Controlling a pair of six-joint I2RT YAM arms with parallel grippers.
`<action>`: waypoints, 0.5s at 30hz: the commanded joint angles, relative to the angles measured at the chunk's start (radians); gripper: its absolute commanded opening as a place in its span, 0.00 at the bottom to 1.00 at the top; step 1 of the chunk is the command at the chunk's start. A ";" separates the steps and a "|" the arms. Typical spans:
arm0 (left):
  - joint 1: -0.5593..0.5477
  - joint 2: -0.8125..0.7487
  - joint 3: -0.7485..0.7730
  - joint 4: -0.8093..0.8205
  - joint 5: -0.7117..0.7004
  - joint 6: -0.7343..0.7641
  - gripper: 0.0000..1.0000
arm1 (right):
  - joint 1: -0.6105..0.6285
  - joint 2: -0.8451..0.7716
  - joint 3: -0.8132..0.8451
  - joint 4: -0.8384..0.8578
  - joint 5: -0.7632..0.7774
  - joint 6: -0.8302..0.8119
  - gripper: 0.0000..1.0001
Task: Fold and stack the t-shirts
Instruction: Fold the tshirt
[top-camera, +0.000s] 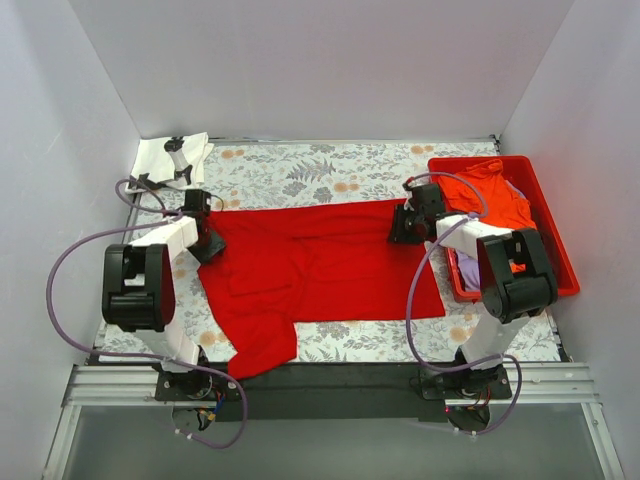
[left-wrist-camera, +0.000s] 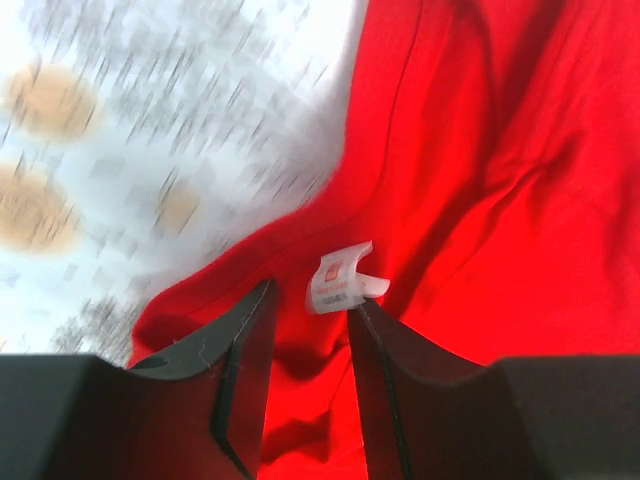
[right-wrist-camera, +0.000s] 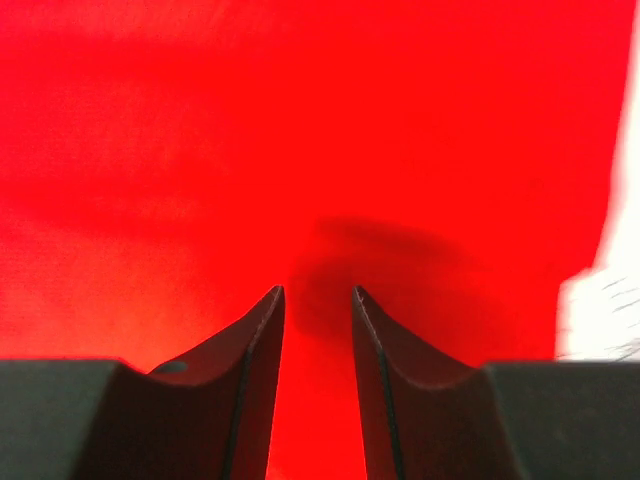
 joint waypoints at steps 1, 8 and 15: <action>0.009 0.107 0.061 0.027 -0.050 0.001 0.33 | -0.032 0.089 0.072 -0.009 0.054 -0.059 0.40; 0.048 0.265 0.262 0.007 -0.055 0.021 0.34 | -0.088 0.204 0.211 -0.012 0.063 -0.084 0.40; 0.047 0.270 0.429 -0.077 -0.052 0.035 0.40 | -0.094 0.163 0.347 -0.137 0.028 -0.129 0.42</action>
